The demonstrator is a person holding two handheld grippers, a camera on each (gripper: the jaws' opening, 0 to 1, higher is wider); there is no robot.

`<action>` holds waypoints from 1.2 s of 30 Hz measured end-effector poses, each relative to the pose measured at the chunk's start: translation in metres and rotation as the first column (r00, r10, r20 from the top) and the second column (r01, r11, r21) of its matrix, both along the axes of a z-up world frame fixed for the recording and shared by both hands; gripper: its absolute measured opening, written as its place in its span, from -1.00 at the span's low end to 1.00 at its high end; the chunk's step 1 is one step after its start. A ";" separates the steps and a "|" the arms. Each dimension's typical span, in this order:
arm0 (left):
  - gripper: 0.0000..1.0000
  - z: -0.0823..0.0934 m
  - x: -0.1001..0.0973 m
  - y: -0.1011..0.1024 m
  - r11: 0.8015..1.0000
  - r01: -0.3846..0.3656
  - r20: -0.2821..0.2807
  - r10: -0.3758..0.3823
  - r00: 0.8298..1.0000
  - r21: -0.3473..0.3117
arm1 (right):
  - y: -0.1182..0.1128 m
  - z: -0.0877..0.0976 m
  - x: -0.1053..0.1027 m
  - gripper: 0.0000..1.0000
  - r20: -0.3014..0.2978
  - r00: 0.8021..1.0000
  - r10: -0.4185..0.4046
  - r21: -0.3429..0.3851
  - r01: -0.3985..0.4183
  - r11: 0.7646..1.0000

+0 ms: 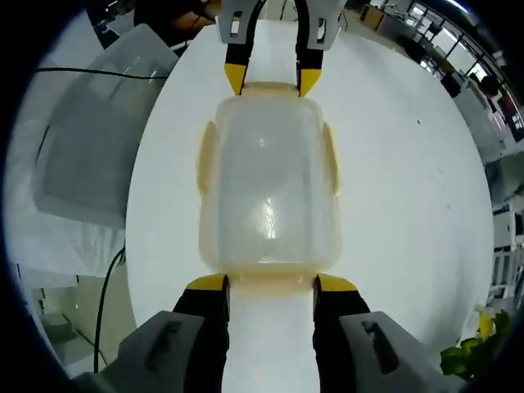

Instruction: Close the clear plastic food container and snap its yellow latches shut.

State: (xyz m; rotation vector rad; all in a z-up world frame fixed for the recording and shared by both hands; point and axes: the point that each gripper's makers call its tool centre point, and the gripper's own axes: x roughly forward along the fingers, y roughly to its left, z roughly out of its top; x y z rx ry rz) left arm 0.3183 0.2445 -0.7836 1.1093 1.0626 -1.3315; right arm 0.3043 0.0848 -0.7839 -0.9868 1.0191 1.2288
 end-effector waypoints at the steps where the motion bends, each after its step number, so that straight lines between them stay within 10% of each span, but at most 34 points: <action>1: -0.34 0.000 0.000 -0.002 1.000 -0.006 -0.005 0.006 1.000 -0.005 | -0.003 -0.001 -0.001 -0.29 -0.004 1.000 -0.003 -0.001 0.003 1.000; 19: -0.34 0.001 -0.007 -0.002 0.999 -0.041 -0.051 0.043 0.998 0.035 | -0.001 -0.008 -0.002 -0.27 -0.002 0.999 0.045 -0.033 -0.045 0.998; 36: -0.13 -0.010 -0.004 0.010 0.998 0.006 -0.003 -0.006 1.000 0.055 | -0.014 -0.029 -0.013 -0.24 -0.075 0.994 -0.080 -0.038 0.078 0.996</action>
